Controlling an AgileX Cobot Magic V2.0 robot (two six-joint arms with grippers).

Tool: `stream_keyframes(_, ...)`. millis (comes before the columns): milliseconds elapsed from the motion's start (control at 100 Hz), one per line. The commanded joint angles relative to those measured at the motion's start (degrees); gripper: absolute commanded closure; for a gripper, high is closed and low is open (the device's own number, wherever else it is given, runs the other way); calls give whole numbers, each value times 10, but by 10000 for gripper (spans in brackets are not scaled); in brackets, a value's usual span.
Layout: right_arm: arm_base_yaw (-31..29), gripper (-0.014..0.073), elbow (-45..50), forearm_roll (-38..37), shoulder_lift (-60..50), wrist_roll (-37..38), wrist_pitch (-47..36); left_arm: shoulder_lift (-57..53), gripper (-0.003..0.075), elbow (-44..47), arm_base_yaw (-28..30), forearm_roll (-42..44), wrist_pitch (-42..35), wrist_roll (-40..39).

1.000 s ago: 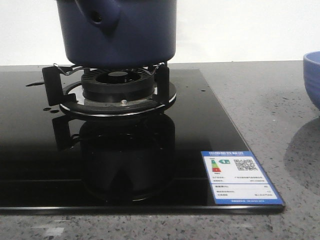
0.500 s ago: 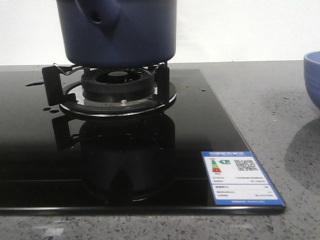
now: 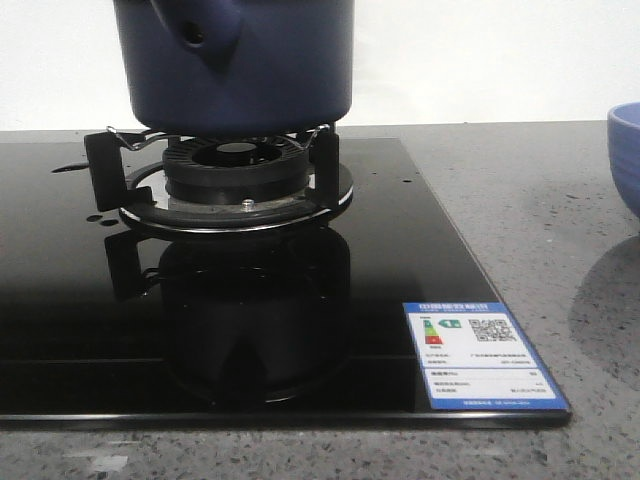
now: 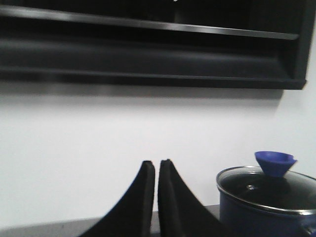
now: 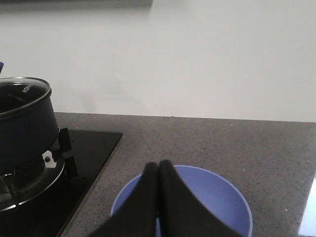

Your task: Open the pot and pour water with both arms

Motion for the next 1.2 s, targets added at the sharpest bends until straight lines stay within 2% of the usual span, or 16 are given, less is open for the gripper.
stream_keyframes(0,1,657,-13,-2,7,-7,-49,6,741,-3,1,265,83,-195)
stream_keyframes(50,1,657,-13,-2,7,-7,-49,6,741,10,1,436,107,-424)
stream_keyframes(70,1,657,-13,-2,7,-7,-49,6,741,17,1,502,112,-477)
stream_keyframes(80,1,657,-13,-2,7,-7,-49,6,741,23,1,524,116,-529)
stream_keyframes(90,1,657,-13,-2,7,-7,-49,6,741,29,1,585,119,-578)
stream_keyframes(100,1,657,-13,-2,7,-7,-49,6,741,31,1,585,121,-601)
stream_keyframes(120,1,657,-13,-2,7,-7,-49,6,741,38,1,638,125,-663)
stream_keyframes(170,1,657,-13,-2,7,-7,-49,6,741,67,2,724,126,-767)
stream_keyframes(220,1,657,-13,-2,7,-7,-49,2,741,93,2,768,120,-813)
stream_keyframes(380,1,657,-13,-2,7,-7,-49,-12,741,167,18,821,82,-828)
stream_keyframes(660,1,657,-13,-2,7,-7,-49,-40,741,244,137,815,58,-828)
stream_keyframes(890,1,657,-13,-2,7,-7,-49,-44,741,244,199,819,203,-828)
stream_keyframes(1190,1,657,-13,-2,7,-7,-49,-44,741,243,201,818,201,-826)
